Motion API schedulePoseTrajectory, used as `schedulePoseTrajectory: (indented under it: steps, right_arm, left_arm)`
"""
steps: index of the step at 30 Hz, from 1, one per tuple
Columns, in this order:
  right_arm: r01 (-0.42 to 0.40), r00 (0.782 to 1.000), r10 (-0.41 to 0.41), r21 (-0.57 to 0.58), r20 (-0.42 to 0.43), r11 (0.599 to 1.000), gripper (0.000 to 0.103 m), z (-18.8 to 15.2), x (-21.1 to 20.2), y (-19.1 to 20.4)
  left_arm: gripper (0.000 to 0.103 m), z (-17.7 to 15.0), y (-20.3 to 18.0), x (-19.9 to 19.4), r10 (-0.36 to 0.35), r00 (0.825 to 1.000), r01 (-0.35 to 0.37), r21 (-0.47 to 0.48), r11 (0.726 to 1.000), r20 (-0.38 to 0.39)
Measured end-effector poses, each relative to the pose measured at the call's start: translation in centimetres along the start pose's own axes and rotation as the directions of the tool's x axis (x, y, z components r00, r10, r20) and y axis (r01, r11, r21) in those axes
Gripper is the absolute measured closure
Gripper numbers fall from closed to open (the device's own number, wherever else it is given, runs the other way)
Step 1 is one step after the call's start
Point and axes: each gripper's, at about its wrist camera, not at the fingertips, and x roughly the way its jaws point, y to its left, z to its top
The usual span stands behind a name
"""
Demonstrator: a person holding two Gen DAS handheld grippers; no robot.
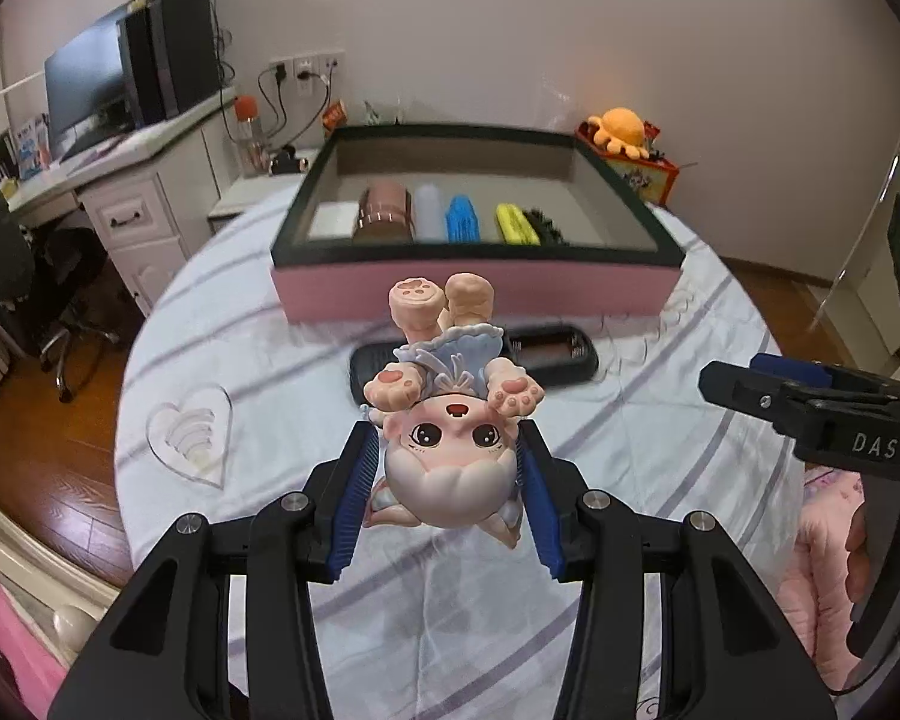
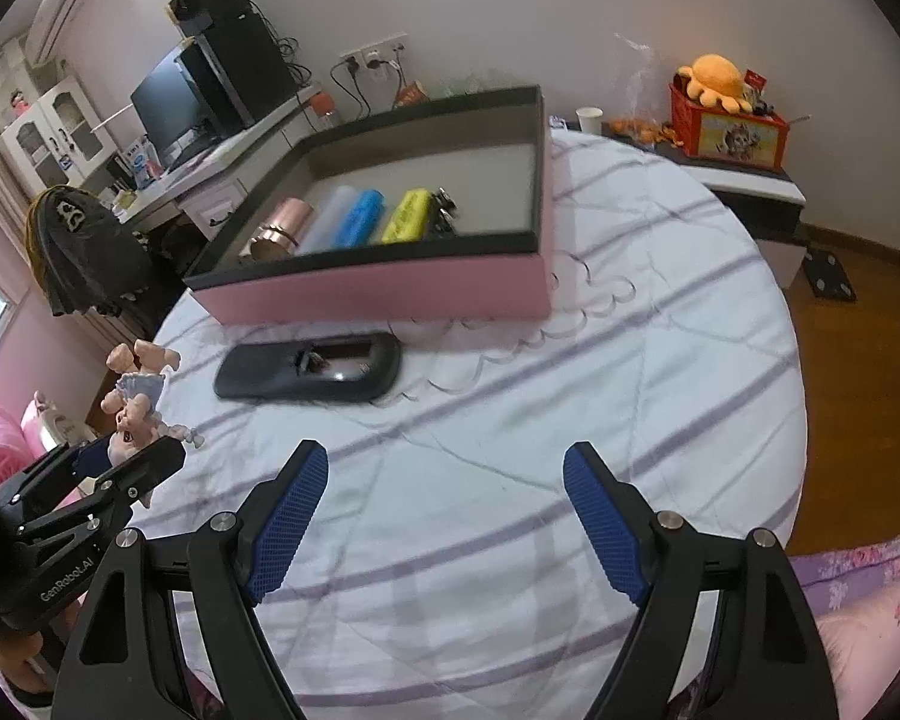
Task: Organize rigid objects
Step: 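Carry the doll into the pink box beside the copper can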
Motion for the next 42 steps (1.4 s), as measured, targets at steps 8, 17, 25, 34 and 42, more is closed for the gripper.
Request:
schedulePoseTrajectory:
  steps: [8,17,25,34,42]
  right_arm:
    - [-0.004,0.998,0.007,-0.051,0.065,0.999,0.021,3.7,-1.0,2.2]
    - [0.017,0.990,-0.009,-0.052,0.140,0.998,0.021,9.2,-0.6,2.3]
    - [0.019,0.992,-0.014,-0.043,0.128,0.999,0.021,12.9,2.8,1.4]
    - [0.000,0.996,0.007,-0.080,0.090,0.997,0.021,15.4,6.8,1.3]
    - [-0.010,0.998,0.015,-0.093,0.060,0.996,0.021,16.1,8.7,1.2]
  left_arm:
    - [0.056,4.5,0.5,-1.3,0.013,0.997,-0.015,0.026,1.000,0.077]
    - [0.056,12.8,2.2,1.8,-0.005,0.992,0.001,0.030,1.000,0.126]
    - [0.056,18.5,4.7,8.6,-0.021,0.998,0.021,0.005,1.000,0.052]
    - [0.056,21.2,6.0,16.5,-0.035,0.996,0.035,-0.007,0.999,-0.081]
    - [0.056,20.8,6.7,21.3,0.000,0.982,0.001,0.001,1.000,-0.187]
